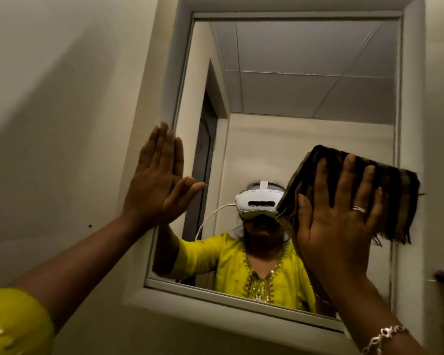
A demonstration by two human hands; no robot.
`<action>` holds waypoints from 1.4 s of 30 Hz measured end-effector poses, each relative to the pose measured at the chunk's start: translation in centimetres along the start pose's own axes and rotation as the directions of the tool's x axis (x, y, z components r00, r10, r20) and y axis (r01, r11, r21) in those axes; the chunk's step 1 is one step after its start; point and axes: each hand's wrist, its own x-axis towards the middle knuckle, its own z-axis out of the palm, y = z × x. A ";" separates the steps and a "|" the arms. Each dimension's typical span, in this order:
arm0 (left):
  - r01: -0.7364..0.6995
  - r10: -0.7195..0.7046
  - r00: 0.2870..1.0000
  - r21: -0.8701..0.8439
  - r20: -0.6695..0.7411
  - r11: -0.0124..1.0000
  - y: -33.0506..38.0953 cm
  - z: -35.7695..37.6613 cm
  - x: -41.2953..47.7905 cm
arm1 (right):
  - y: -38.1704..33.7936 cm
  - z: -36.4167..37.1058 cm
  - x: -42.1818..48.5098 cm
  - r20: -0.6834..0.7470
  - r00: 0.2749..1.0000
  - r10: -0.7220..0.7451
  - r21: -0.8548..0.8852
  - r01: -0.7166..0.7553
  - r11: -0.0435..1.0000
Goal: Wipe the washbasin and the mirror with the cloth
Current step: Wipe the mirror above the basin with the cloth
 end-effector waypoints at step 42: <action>-0.024 0.024 1.000 -0.018 0.002 1.000 0.3 1.0 -1.3 | -6.3 0.3 -1.8 0.087 0.949 -0.304 0.181 0.285 0.941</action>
